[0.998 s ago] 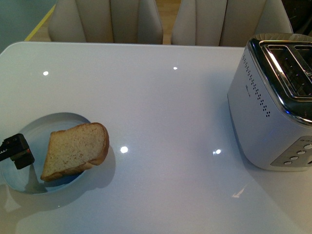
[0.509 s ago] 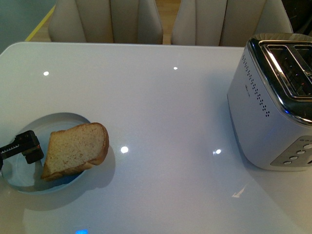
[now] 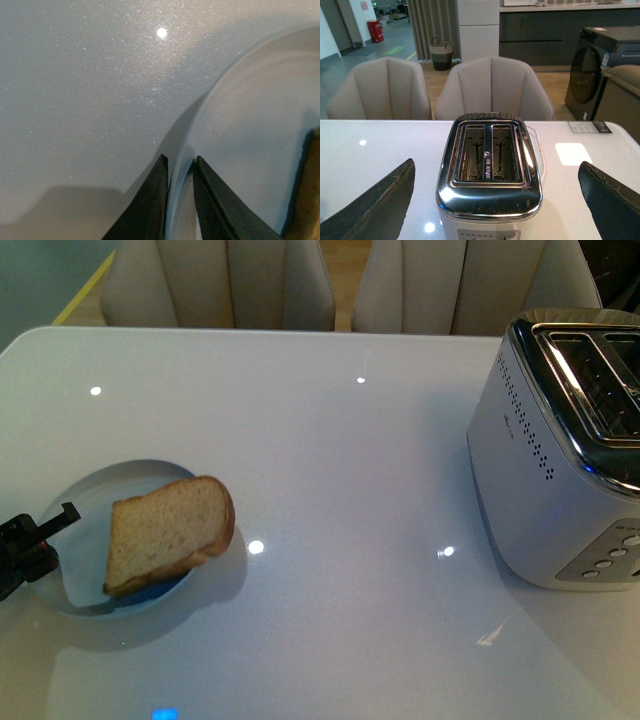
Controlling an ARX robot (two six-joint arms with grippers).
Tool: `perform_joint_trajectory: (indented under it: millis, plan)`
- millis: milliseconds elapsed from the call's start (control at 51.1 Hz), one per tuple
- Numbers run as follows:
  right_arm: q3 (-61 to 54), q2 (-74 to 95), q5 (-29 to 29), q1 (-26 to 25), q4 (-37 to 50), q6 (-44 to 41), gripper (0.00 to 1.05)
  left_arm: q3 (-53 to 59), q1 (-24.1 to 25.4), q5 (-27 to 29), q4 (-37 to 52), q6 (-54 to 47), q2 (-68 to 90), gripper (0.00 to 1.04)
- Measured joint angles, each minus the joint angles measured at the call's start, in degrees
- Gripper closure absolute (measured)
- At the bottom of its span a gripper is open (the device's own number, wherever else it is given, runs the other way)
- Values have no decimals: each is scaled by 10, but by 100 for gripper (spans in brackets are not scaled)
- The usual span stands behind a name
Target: Left arm holds plate, right arm toasts bread
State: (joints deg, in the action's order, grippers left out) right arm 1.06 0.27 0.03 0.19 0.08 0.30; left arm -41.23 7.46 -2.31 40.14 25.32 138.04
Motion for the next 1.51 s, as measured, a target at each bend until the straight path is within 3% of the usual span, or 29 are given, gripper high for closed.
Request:
perform_joint_trajectory:
  millis: [117,900,1350,1506]
  plan:
    - [0,0,0,0,0,0,9,0,2,-20,0,24,1,101]
    - [0,0,0,0,0,0,9,62,2,-40,57,64,-41,101]
    - [0,0,0,0,0,0,9,150,-10,-71,64,103,-202,101]
    - [0,0,0,0,0,0,9,164,-31,-72,2,110,-288,101]
